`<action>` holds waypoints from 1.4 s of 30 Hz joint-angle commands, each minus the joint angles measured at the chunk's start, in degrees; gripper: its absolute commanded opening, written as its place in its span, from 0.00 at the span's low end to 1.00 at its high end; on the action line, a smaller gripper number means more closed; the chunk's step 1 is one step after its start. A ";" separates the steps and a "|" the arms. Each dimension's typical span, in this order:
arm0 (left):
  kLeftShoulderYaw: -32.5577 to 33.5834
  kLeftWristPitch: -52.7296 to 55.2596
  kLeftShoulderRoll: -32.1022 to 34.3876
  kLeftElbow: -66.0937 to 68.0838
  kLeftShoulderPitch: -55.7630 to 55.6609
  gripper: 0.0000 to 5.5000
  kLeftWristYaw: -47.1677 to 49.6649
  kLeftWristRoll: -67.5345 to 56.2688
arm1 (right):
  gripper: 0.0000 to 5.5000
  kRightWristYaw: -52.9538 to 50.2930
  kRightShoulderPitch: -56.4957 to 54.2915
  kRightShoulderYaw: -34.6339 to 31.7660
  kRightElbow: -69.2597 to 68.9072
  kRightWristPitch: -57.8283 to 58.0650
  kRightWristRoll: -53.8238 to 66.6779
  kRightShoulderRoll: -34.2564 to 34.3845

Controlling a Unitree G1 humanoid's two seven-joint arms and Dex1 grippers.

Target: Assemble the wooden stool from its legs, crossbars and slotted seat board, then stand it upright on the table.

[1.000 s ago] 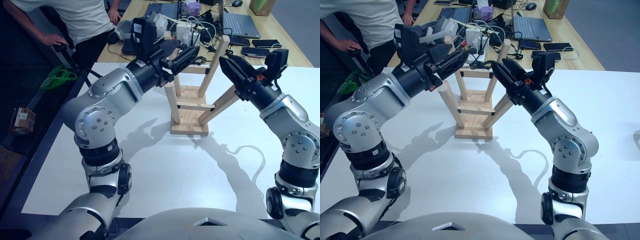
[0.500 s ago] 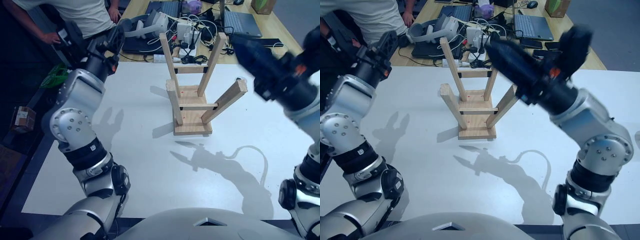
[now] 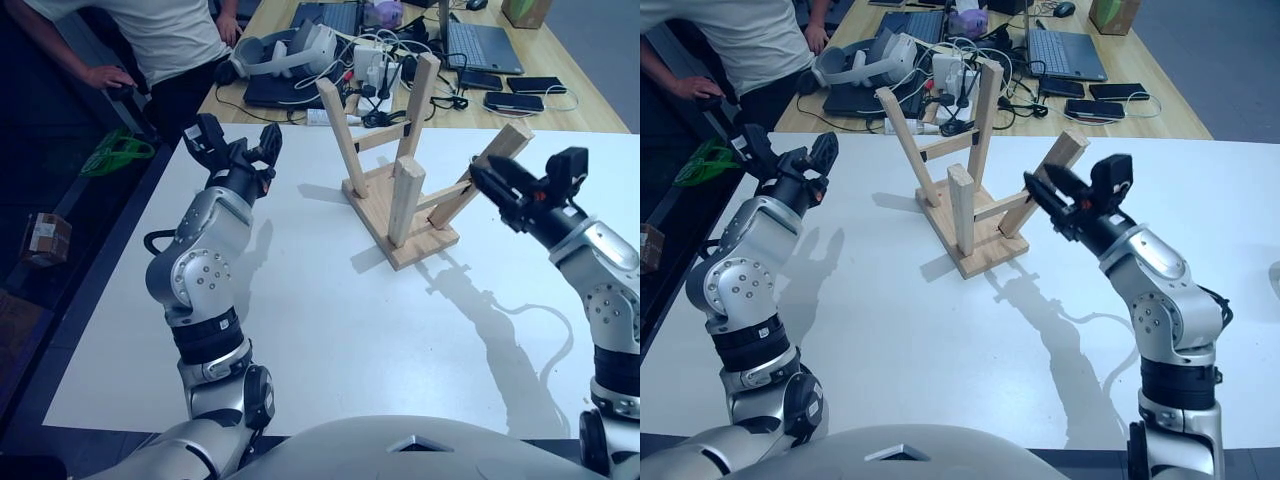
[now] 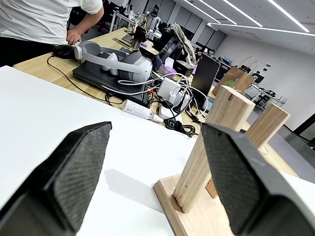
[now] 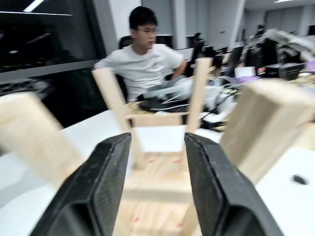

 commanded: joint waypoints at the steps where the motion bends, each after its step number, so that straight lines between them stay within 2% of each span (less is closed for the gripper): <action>1: -0.82 0.02 0.12 -0.33 0.40 0.61 -0.21 0.91 | 0.37 7.15 4.32 1.04 0.46 0.64 -1.61 -4.43; 6: -1.87 0.13 0.21 -0.50 0.48 0.62 -0.48 1.37 | 0.39 6.70 7.15 6.20 -0.10 -0.33 -3.30 1.18; 17: -4.27 0.61 0.20 -0.67 0.28 0.62 -1.20 2.68 | 0.69 0.22 3.79 17.64 5.84 -5.14 -17.95 10.69; 21: -8.33 0.39 3.18 -4.23 6.58 0.62 -2.87 6.70 | 0.80 -1.41 2.32 19.48 8.16 -6.63 -21.18 13.95; 24: -11.74 0.00 4.05 -6.86 12.28 0.62 -4.02 9.43 | 0.70 -3.97 1.68 18.94 9.41 -7.21 -22.49 16.82; 29: -13.99 -0.89 2.49 -7.12 13.03 0.62 -4.36 11.77 | 0.56 -7.35 1.41 15.50 10.05 -6.39 -20.66 20.83; 38: -13.82 -1.45 1.74 -6.20 12.90 0.62 -5.52 13.54 | 0.29 -5.94 2.30 13.76 9.18 -3.47 -18.92 21.28; 42: -14.16 -1.62 1.36 -6.10 12.86 0.62 -6.07 14.26 | 0.27 -5.71 3.19 13.67 9.66 -3.03 -18.90 21.14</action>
